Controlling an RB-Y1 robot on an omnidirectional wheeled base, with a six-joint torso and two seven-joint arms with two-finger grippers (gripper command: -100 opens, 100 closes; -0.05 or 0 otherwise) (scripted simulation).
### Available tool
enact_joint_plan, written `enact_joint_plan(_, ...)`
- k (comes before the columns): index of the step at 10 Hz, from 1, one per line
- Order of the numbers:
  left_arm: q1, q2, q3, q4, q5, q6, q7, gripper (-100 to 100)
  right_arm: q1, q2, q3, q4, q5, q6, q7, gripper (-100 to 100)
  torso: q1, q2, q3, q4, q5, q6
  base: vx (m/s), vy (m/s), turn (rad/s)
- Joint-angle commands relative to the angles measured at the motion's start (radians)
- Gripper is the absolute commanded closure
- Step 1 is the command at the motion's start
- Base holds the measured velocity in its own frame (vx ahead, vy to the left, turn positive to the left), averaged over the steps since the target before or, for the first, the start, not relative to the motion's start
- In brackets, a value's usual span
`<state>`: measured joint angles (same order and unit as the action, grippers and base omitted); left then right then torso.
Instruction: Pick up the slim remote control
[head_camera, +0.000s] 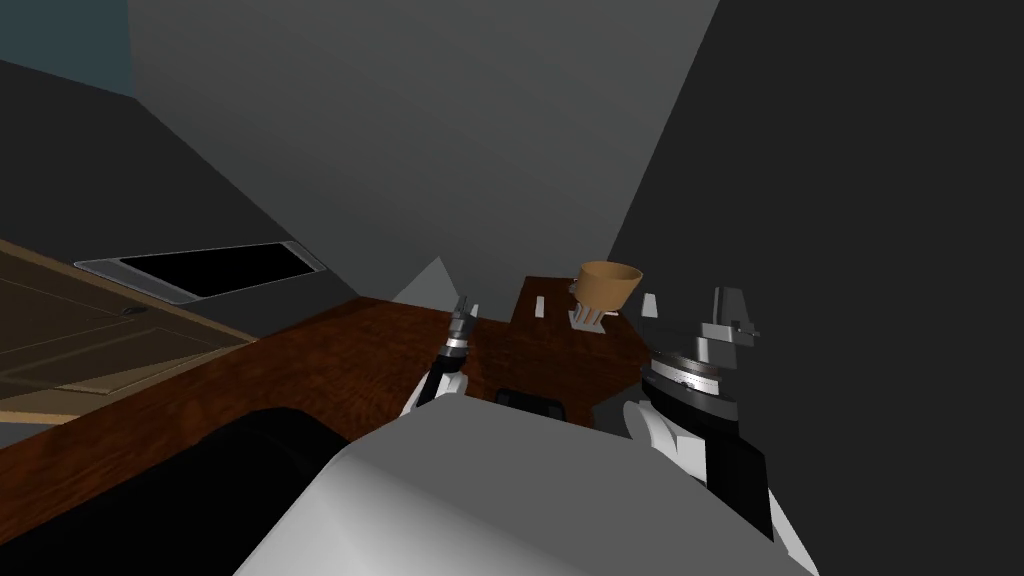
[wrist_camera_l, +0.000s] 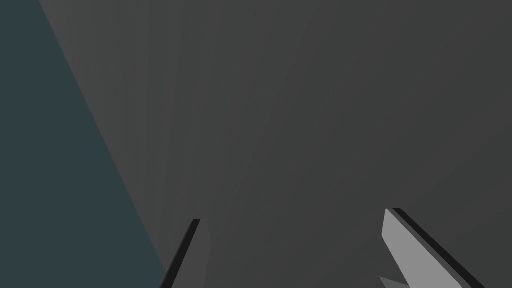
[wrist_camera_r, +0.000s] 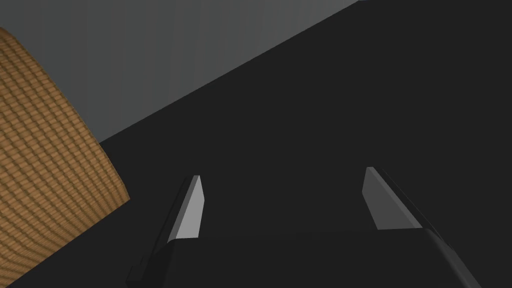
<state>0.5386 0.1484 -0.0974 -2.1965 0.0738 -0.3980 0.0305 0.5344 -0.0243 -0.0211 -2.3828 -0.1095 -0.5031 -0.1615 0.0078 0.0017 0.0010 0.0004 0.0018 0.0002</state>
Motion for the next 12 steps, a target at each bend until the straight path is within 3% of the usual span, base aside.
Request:
enact_joint_plan(1,0.034,0.05,-0.016,0.046,-0.025,-0.03,-0.039,-100,0.0,0.0,0.0,0.0,0.0,0.0,0.0,0,0.0,0.0,0.0,0.0,0.0,0.0,-0.049,0.164,-0.259)
enact_joint_plan(2,0.034,0.062,-0.016,0.046,-0.025,-0.03,-0.039,-100,0.0,0.0,0.0,0.0,0.0,0.0,0.0,0,0.003,0.001,0.001,0.0,0.001,0.0,-0.041,0.138,-0.112)
enact_joint_plan(3,0.056,0.101,-0.027,0.083,-0.044,-0.048,-0.068,-100,0.0,0.0,0.0,0.0,0.0,0.0,0.0,0,0.002,0.001,0.001,0.0,0.001,0.0,-0.026,0.134,-0.181)
enact_joint_plan(4,0.056,0.106,-0.027,0.083,-0.044,-0.048,-0.068,-100,0.0,0.0,0.0,0.0,0.0,0.0,0.0,0,0.002,0.0,0.0,0.0,0.001,0.0,-0.021,0.121,-0.106)
enact_joint_plan(5,0.081,0.145,-0.038,0.123,-0.065,-0.069,-0.099,-100,0.0,0.0,0.0,0.0,0.0,0.0,0.0,0,0.001,-0.001,0.0,0.0,0.0,0.0,-0.012,0.141,-0.238)
enact_joint_plan(6,0.081,0.152,-0.038,0.123,-0.065,-0.069,-0.099,-100,0.0,0.0,0.0,0.0,0.0,0.0,0.0,0,0.002,-0.001,-0.001,0.0,0.001,0.0,-0.024,0.122,-0.113)
enact_joint_plan(7,0.106,0.188,-0.049,0.166,-0.087,-0.09,-0.134,-100,0.0,0.0,0.0,0.0,0.0,0.0,0.0,0,0.001,-0.001,-0.001,0.0,0.0,-0.001,-0.046,0.125,-0.21)
enact_joint_plan(8,0.106,0.201,-0.049,0.166,-0.087,-0.09,-0.134,-100,0.0,0.0,0.0,0.0,0.0,0.0,0.0,0,0.002,0.0,0.0,0.0,0.0,0.0,-0.05,0.123,-0.13)
enact_joint_plan(9,0.133,0.241,-0.059,0.208,-0.11,-0.112,-0.171,-100,0.0,0.0,0.0,0.0,0.0,0.0,0.0,0,0.001,0.0,0.0,0.0,0.0,0.0,-0.047,0.14,-0.276)
enact_joint_plan(10,0.133,0.255,-0.059,0.213,-0.11,-0.112,-0.171,-100,0.0,0.0,0.0,0.0,0.0,0.0,0.0,0,0.002,0.0,0.0,0.0,0.001,0.0,-0.054,0.138,-0.172)
enact_joint_plan(11,0.161,0.286,-0.068,0.254,-0.135,-0.134,-0.211,-100,0.0,0.0,0.0,0.0,0.0,0.0,0.0,0,0.002,0.0,0.0,0.0,0.001,0.0,-0.058,0.168,-0.281)
enact_joint_plan(12,0.161,0.311,-0.068,0.262,-0.135,-0.134,-0.211,-100,0.0,0.0,0.0,0.0,0.0,0.0,0.0,0,0.005,0.0,0.0,0.0,0.001,0.0,-0.048,0.128,-0.18)
